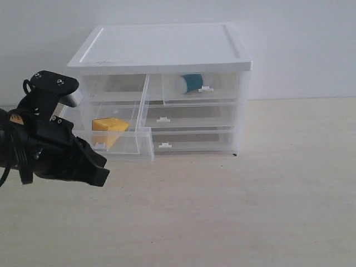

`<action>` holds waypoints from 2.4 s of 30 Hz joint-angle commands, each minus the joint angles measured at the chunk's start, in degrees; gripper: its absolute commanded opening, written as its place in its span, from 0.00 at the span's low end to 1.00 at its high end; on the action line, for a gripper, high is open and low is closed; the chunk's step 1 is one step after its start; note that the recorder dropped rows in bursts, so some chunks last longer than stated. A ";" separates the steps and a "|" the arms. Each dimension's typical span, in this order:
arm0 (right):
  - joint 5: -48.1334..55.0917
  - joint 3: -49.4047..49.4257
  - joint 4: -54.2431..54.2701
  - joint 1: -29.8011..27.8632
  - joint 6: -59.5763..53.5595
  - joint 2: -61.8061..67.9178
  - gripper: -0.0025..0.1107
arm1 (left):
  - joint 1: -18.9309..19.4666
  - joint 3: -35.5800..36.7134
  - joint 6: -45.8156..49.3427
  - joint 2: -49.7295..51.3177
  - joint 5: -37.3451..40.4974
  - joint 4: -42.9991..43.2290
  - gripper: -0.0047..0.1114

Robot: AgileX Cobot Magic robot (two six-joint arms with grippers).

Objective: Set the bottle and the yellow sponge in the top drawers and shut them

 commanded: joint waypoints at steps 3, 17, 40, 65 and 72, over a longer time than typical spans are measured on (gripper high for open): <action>-0.48 -0.07 -0.28 -0.16 -0.13 -0.30 0.02 | 0.10 -0.24 -2.07 0.41 -7.66 0.07 0.08; -0.48 -0.07 -0.28 -0.16 -0.13 -0.30 0.02 | 0.10 -0.24 -2.48 5.00 -21.93 0.07 0.08; -0.48 -0.07 -0.28 -0.16 -0.13 -0.30 0.02 | 0.10 -10.74 -3.65 14.47 -29.44 0.07 0.08; -0.58 -0.07 -0.28 -0.16 -0.13 -0.30 0.02 | 1.84 -11.03 2.00 18.76 -43.42 0.07 0.08; -0.58 -0.07 -0.28 -0.16 -0.13 -0.30 0.02 | 1.84 -11.03 1.90 15.34 -28.19 0.07 0.08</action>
